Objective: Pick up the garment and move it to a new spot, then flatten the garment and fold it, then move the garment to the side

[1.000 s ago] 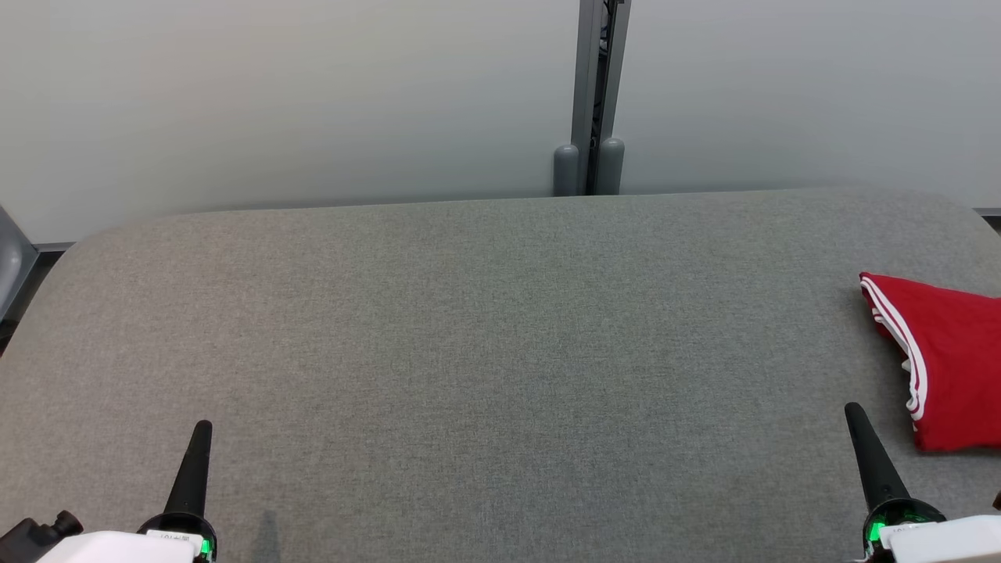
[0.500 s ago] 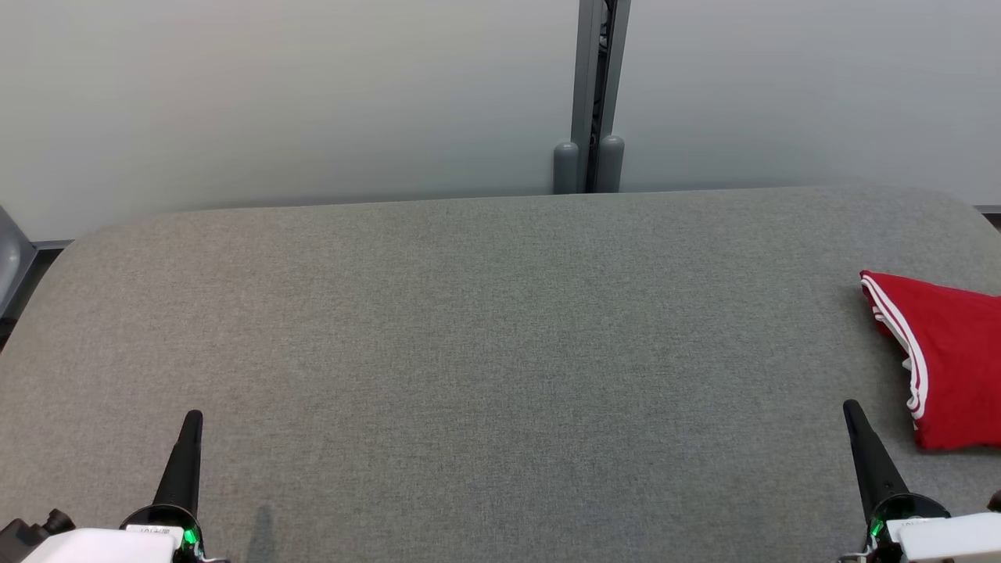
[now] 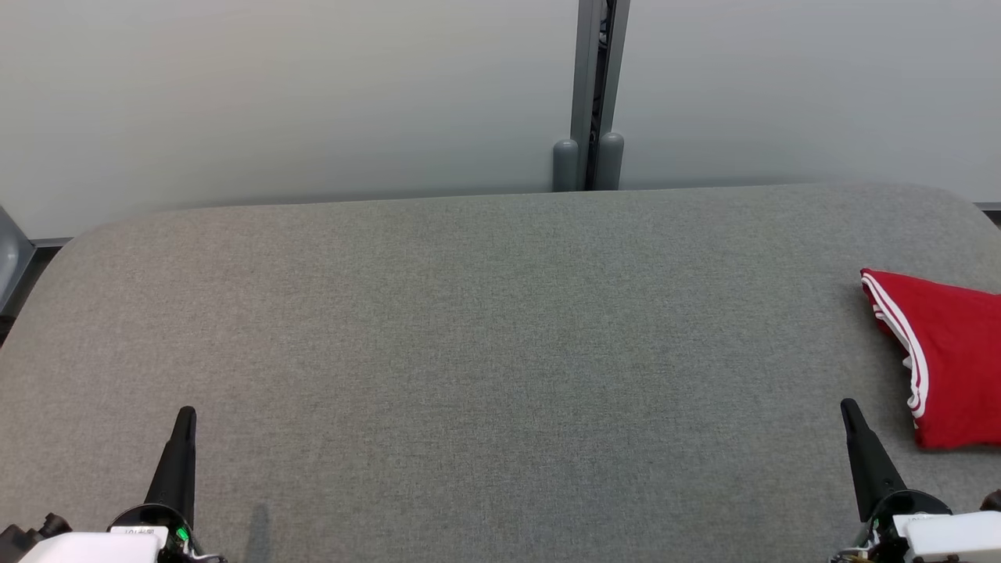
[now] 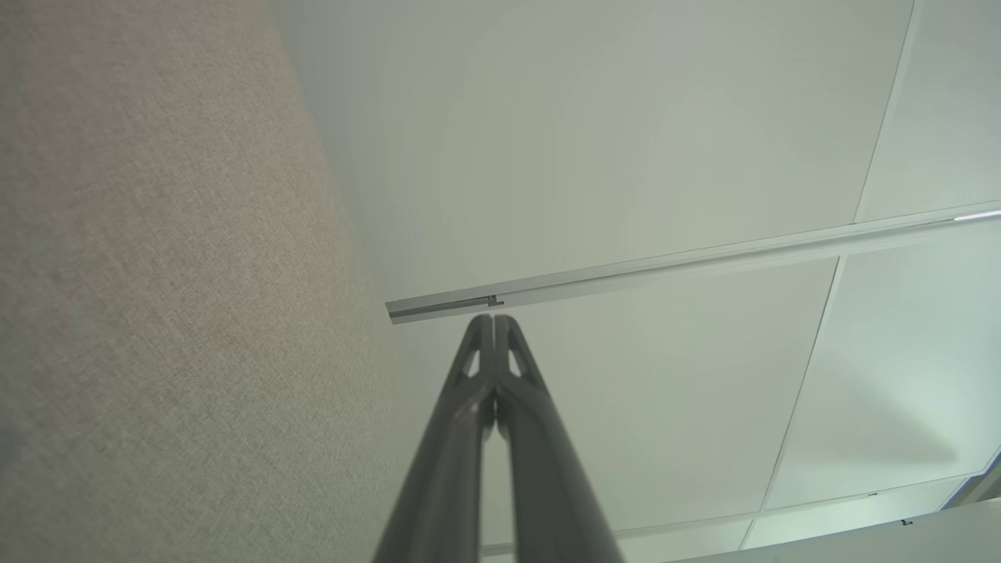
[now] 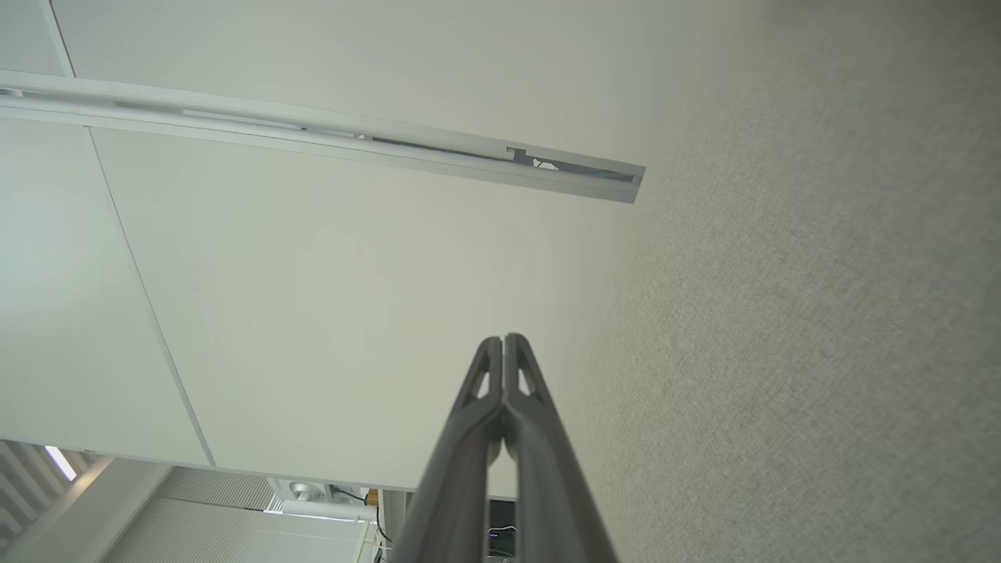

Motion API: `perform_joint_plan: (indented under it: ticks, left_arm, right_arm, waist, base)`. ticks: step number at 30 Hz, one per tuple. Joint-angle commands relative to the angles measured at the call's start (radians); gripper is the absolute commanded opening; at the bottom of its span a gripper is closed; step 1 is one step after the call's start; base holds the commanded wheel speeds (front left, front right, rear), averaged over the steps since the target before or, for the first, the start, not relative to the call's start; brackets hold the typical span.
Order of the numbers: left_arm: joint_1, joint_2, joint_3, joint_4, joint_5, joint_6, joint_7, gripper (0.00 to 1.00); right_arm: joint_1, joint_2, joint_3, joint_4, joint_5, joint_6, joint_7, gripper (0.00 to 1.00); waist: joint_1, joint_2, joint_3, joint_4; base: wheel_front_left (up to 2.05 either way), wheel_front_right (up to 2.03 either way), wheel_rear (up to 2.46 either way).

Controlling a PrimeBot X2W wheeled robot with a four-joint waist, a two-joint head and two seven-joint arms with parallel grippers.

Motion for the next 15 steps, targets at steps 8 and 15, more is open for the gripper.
perform_joint_plan:
  ticks: [8, 15]
  left_arm:
    - [-0.027, -0.01, 0.024, 0.0, -0.05, -0.018, 0.02, 0.0]
    - [-0.026, -0.017, 0.039, 0.002, -0.092, -0.028, 0.034, 0.0]
  right_arm:
    - [-0.018, 0.0, 0.002, 0.005, 0.065, 0.0, 0.008, 0.0]
    - [-0.022, 0.003, 0.002, 0.012, 0.115, 0.0, 0.011, 0.0]
  waist:
    - [0.0, 0.0, 0.003, 0.0]
    - [0.0, 0.0, 0.005, -0.001]
  base:
    - [0.0, 0.0, 0.0]
    - [0.0, 0.0, 0.0]
